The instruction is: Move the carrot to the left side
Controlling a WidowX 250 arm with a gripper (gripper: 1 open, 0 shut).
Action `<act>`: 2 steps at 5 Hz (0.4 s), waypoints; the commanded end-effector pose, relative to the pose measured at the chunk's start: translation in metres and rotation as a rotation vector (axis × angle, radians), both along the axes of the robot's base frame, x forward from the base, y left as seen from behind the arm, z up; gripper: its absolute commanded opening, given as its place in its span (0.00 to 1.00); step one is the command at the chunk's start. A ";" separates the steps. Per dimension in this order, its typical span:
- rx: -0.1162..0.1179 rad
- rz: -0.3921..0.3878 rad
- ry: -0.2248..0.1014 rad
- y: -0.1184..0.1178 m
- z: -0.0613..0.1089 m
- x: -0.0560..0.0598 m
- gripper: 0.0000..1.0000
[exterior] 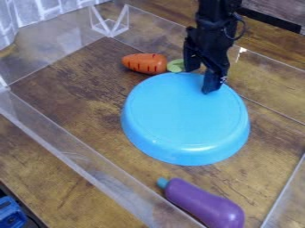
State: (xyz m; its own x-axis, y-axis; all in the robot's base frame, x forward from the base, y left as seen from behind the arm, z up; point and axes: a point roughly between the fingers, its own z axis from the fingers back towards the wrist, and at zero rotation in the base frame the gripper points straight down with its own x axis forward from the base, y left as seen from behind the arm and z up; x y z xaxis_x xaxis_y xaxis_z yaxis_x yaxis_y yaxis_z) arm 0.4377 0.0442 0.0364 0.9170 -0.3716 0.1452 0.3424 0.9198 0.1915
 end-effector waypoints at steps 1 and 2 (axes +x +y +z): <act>-0.004 0.088 0.081 0.029 -0.041 -0.010 1.00; -0.007 0.087 0.069 0.028 -0.041 -0.008 1.00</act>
State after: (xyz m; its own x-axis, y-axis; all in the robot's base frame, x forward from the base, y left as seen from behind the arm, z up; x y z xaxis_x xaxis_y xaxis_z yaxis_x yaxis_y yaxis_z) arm 0.4407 0.0445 0.0373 0.9165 -0.3711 0.1493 0.3410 0.9199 0.1935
